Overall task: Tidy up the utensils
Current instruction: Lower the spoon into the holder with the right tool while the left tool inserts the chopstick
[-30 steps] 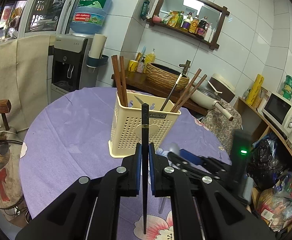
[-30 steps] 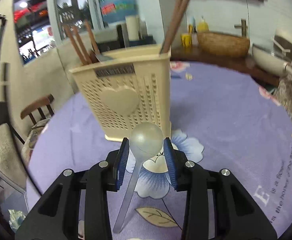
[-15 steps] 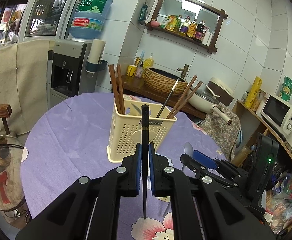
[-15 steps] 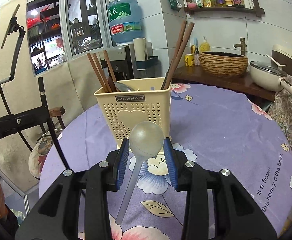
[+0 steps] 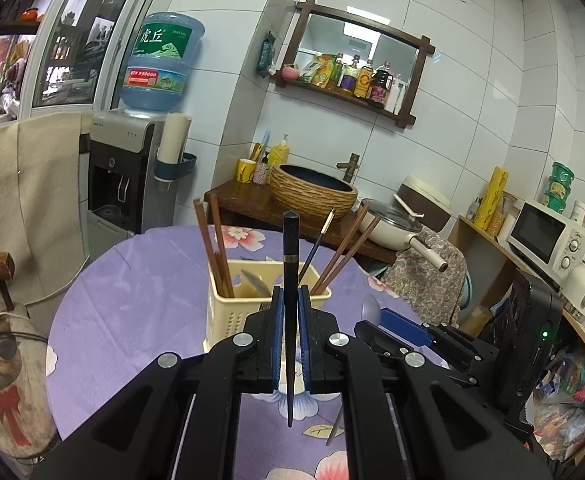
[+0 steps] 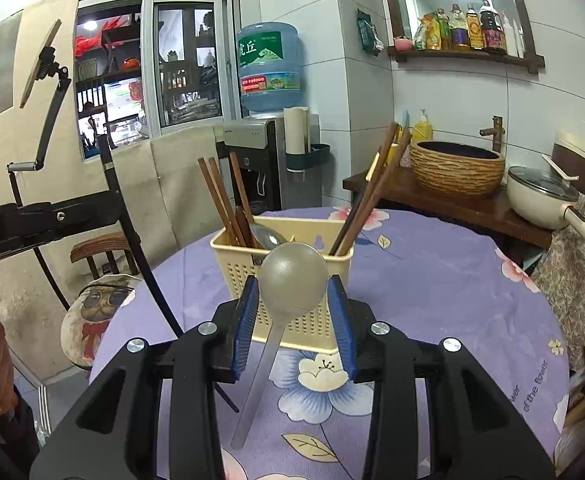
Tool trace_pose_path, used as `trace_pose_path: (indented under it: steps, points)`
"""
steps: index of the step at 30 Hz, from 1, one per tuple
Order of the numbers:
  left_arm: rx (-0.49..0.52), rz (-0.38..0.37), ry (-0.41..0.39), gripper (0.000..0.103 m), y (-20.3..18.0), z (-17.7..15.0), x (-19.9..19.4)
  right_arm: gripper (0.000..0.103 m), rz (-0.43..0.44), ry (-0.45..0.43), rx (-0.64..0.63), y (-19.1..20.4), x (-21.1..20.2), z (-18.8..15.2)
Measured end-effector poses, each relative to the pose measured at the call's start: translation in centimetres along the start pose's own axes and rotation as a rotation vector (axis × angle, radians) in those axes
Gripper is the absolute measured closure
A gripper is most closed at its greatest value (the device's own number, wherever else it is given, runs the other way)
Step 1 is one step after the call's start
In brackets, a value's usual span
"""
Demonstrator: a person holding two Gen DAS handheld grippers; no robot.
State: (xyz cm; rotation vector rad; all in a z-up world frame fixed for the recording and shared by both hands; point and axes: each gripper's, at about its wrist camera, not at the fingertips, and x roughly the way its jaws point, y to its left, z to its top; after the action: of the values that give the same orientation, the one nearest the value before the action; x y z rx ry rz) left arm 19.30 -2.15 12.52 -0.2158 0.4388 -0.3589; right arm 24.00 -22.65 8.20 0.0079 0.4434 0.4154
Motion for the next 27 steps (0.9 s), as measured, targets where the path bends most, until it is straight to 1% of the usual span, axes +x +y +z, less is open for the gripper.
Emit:
trace_pose_path:
  steps: [4, 8, 11, 13, 16, 19, 21, 24, 27]
  points:
    - [0.005, -0.01, -0.027, 0.096, -0.1, 2.3, -0.4, 0.067, 0.027, -0.019, 0.005, -0.1, -0.2, 2.7]
    - [0.007, -0.012, -0.084, 0.096, -0.3, 5.9, -1.2, 0.067, 0.014, -0.101, -0.029, 0.4, -0.9, 6.8]
    - [0.015, 0.018, -0.14, 0.096, -0.6, 8.8, -1.5, 0.067, -0.026, -0.159, -0.055, 0.6, -0.6, 10.0]
    - [0.023, 0.053, -0.168, 0.096, -0.7, 10.4, -1.3, 0.067, -0.076, -0.205, -0.069, 0.6, 0.1, 11.8]
    - [0.044, 0.114, -0.193, 0.096, -0.8, 11.9, 0.1, 0.067, -0.123, -0.222, -0.077, 0.4, 2.4, 13.3]
    - [0.051, 0.147, -0.184, 0.096, -0.3, 11.9, 2.2, 0.067, -0.178, -0.229, -0.104, 0.4, 5.0, 13.2]
    - [0.05, 0.155, -0.161, 0.096, 0.3, 11.2, 3.8, 0.067, -0.192, -0.225, -0.11, 0.3, 6.2, 12.5]
    - [0.051, 0.17, -0.124, 0.096, 1.1, 9.6, 5.8, 0.067, -0.22, -0.213, -0.133, 0.3, 8.1, 10.8]
    - [0.038, 0.165, -0.087, 0.096, 1.9, 8.1, 7.1, 0.067, -0.244, -0.206, -0.167, 0.6, 9.2, 8.8]
